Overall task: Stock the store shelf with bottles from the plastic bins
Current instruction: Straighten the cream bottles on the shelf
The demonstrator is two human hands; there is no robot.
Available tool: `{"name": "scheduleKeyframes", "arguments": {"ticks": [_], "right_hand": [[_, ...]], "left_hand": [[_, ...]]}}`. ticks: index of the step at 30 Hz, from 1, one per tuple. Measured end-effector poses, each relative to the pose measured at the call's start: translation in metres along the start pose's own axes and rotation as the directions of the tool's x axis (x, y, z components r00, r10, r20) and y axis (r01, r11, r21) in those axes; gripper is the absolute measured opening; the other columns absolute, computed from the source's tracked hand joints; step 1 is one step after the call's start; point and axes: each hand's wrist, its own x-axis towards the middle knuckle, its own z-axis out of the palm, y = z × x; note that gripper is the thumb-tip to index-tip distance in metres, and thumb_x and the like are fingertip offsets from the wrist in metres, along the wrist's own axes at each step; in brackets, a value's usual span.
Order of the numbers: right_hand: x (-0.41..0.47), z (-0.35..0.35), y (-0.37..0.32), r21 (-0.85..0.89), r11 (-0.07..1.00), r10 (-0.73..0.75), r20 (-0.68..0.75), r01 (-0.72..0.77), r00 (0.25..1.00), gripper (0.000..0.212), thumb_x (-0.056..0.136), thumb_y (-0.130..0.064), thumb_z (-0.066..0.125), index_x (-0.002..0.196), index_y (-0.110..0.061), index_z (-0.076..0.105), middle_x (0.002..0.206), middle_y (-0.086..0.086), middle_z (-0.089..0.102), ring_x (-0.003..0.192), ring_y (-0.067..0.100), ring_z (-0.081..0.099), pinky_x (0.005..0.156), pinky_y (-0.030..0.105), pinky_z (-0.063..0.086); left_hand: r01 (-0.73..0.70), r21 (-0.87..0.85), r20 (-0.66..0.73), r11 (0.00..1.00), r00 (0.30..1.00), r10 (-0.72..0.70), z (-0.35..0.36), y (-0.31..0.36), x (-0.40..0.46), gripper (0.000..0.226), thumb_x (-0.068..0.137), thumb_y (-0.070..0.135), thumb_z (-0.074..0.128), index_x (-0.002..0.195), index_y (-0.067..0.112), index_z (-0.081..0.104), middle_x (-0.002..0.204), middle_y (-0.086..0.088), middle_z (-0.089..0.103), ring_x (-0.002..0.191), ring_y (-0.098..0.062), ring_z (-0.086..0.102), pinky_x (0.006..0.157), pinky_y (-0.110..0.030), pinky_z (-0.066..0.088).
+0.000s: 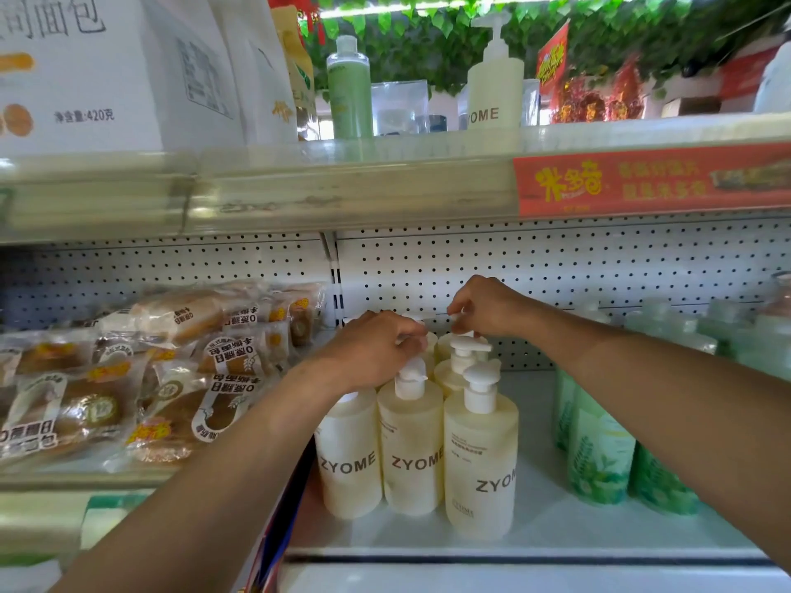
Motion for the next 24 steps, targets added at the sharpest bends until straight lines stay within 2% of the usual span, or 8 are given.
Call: {"name": "scheduleKeyframes", "arguments": {"ticks": [4,8,10,13,15,17,22,24], "right_hand": [[-0.009,0.0,0.002,0.09,0.996,-0.014,0.007,0.013,1.0,0.042,0.092,-0.03,0.064,0.132,-0.016,0.058,0.142,0.006,0.051,0.116,0.022,0.057,0.095,0.028,0.044],[-0.035,0.004,0.002,0.331,0.943,0.046,-0.184,0.018,0.982,0.054,0.098,-0.052,0.042,0.145,-0.025,0.042,0.152,0.0,0.038,0.134,0.018,0.041,0.101,0.026,0.03],[-0.055,0.009,0.001,0.452,0.891,0.069,-0.242,0.05,0.968,0.057,0.097,-0.059,0.034,0.142,-0.026,0.044,0.146,-0.003,0.045,0.128,0.015,0.045,0.103,0.029,0.033],[-0.087,0.019,-0.003,0.52,0.851,0.069,-0.259,0.079,0.963,0.054,0.097,-0.062,0.028,0.135,-0.03,0.049,0.119,-0.018,0.051,0.102,0.003,0.048,0.082,0.016,0.033],[-0.101,0.024,-0.004,0.528,0.843,0.061,-0.28,0.101,0.958,0.048,0.099,-0.059,0.028,0.126,-0.03,0.054,0.107,-0.021,0.054,0.093,-0.001,0.051,0.075,0.014,0.032],[-0.114,0.028,-0.003,0.571,0.808,0.042,-0.302,0.145,0.952,0.045,0.101,-0.052,0.029,0.121,-0.023,0.057,0.11,-0.012,0.059,0.098,0.003,0.055,0.077,0.014,0.035],[-0.159,0.053,0.005,0.677,0.706,0.006,-0.3,0.208,0.954,0.044,0.096,-0.055,0.041,0.126,-0.028,0.056,0.118,-0.019,0.063,0.111,-0.006,0.056,0.101,0.024,0.043],[-0.179,0.072,0.011,0.679,0.711,-0.029,-0.233,0.184,0.972,0.064,0.086,-0.06,0.056,0.14,-0.03,0.042,0.129,-0.019,0.057,0.119,-0.005,0.051,0.103,0.027,0.043]], "left_hand": [[-0.003,0.032,-0.006,0.999,1.0,0.003,0.0,0.004,-0.002,0.033,0.102,0.036,0.042,0.131,0.032,0.058,0.136,0.008,0.057,0.122,-0.012,0.052,0.086,-0.019,0.035],[-0.03,0.037,-0.15,0.999,0.988,0.035,0.006,0.007,-0.018,0.04,0.102,0.041,0.037,0.139,0.031,0.048,0.143,0.008,0.05,0.129,-0.014,0.046,0.104,-0.032,0.039],[-0.047,0.041,-0.245,0.998,0.968,0.056,0.015,0.009,-0.031,0.044,0.1,0.047,0.035,0.142,0.034,0.043,0.148,0.01,0.043,0.136,-0.013,0.036,0.113,-0.034,0.029],[-0.085,0.135,-0.333,0.987,0.935,0.126,0.03,0.013,-0.05,0.05,0.099,0.048,0.037,0.146,0.03,0.038,0.154,0.009,0.033,0.144,-0.011,0.02,0.118,-0.033,0.012],[-0.129,0.144,-0.385,0.981,0.906,0.175,0.038,0.017,-0.059,0.052,0.098,0.044,0.042,0.146,0.024,0.04,0.154,0.005,0.032,0.146,-0.012,0.018,0.121,-0.038,0.011],[-0.163,0.121,-0.437,0.979,0.877,0.2,0.046,0.021,-0.068,0.052,0.098,0.04,0.047,0.146,0.02,0.041,0.154,0.003,0.033,0.147,-0.013,0.017,0.12,-0.039,0.015],[-0.204,0.046,-0.506,0.978,0.839,0.199,0.074,0.021,-0.092,0.056,0.095,0.029,0.056,0.147,0.021,0.036,0.157,0.007,0.024,0.147,-0.009,0.015,0.115,-0.02,0.021],[-0.191,0.052,-0.536,0.98,0.823,0.189,0.089,0.019,-0.102,0.061,0.093,0.025,0.059,0.148,0.02,0.033,0.159,0.004,0.019,0.148,-0.01,0.01,0.109,-0.005,0.013]]}}
